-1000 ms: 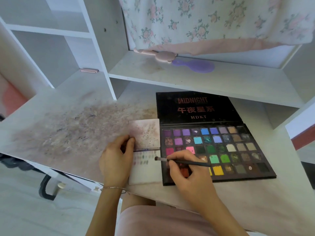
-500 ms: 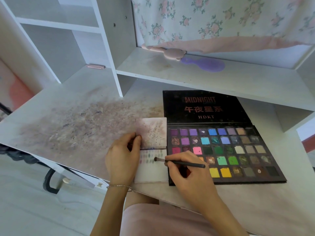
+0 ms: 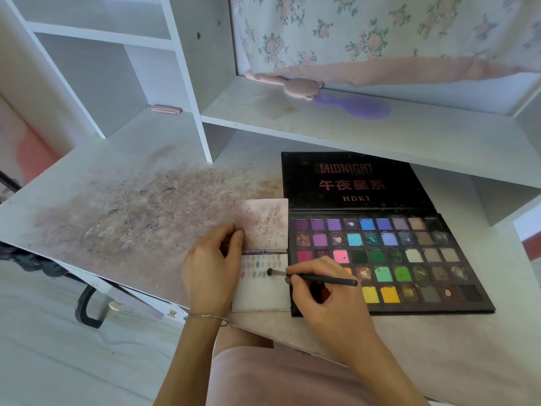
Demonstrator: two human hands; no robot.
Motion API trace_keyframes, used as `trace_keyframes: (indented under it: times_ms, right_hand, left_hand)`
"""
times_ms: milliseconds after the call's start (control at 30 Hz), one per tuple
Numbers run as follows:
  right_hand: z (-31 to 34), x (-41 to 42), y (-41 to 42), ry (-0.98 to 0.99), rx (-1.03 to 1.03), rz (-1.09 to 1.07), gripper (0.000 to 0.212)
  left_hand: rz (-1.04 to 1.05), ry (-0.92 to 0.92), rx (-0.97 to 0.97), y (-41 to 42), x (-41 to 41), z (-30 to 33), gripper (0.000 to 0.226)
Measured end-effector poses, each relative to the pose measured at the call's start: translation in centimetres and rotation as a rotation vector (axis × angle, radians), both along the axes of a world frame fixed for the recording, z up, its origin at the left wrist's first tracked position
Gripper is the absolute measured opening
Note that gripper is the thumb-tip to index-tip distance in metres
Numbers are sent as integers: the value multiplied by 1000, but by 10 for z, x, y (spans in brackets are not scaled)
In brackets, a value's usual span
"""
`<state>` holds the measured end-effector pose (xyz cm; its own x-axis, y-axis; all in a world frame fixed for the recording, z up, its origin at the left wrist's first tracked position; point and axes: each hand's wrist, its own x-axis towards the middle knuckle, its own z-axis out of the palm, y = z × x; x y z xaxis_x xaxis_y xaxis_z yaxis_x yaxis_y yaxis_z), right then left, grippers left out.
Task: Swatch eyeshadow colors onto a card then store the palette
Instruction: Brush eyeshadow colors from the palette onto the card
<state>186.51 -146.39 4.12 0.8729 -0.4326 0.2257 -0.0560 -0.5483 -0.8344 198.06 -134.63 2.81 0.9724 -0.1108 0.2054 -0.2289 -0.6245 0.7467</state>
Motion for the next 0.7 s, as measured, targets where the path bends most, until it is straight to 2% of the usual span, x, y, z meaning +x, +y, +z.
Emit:
trace_keyframes:
  times_ms: [533,700]
  right_hand:
    - [0,2,0,9,-25,18,12]
    - [1,-4,-4,-105,183,-11,9]
  left_hand:
    - [-3,-16,14,1,1,-1,19]
    - [-11,-21,8,0,1,0,19]
